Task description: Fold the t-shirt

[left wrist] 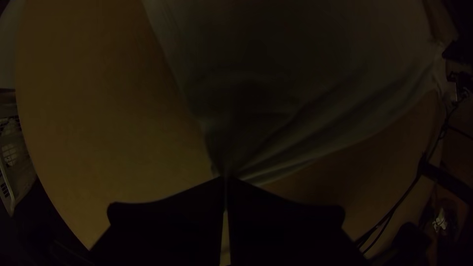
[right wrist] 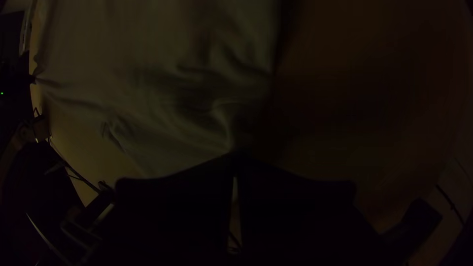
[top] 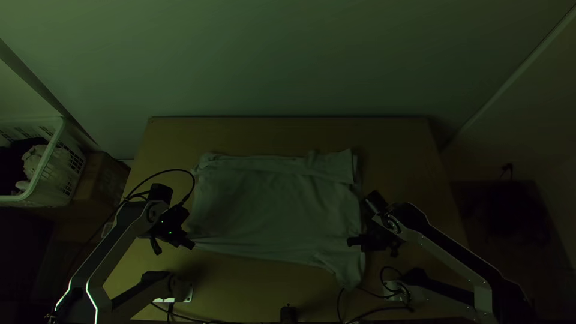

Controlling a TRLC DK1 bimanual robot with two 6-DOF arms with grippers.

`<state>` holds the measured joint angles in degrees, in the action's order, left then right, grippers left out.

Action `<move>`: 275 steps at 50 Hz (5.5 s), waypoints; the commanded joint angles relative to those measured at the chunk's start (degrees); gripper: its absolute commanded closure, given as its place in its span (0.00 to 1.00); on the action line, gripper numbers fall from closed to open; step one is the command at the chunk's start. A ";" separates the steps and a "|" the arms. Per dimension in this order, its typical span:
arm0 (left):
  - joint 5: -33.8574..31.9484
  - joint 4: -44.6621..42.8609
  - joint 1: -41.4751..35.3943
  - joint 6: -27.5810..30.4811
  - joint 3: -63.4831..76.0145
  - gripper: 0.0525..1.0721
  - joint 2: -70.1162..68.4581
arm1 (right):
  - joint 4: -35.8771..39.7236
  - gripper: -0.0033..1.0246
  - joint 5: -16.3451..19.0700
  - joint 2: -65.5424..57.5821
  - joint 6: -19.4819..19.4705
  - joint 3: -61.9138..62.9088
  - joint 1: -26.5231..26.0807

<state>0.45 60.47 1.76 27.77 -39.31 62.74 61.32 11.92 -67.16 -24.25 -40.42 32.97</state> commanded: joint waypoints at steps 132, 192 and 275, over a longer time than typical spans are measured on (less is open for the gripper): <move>-8.71 -0.88 3.34 -10.45 -65.37 0.04 54.68 | -10.52 0.72 -8.50 -55.10 9.75 -61.70 -20.40; -39.21 -9.84 19.16 -11.07 -39.88 0.04 45.54 | -11.13 0.04 -8.41 -24.43 8.96 -59.86 -24.27; -28.75 -25.22 12.74 -26.01 -34.78 0.97 38.77 | -16.67 0.04 -8.58 -15.02 7.46 -42.72 -21.11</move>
<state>-29.21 33.52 11.20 -1.21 -72.75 104.20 46.26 3.84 -84.40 -16.05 -85.01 11.62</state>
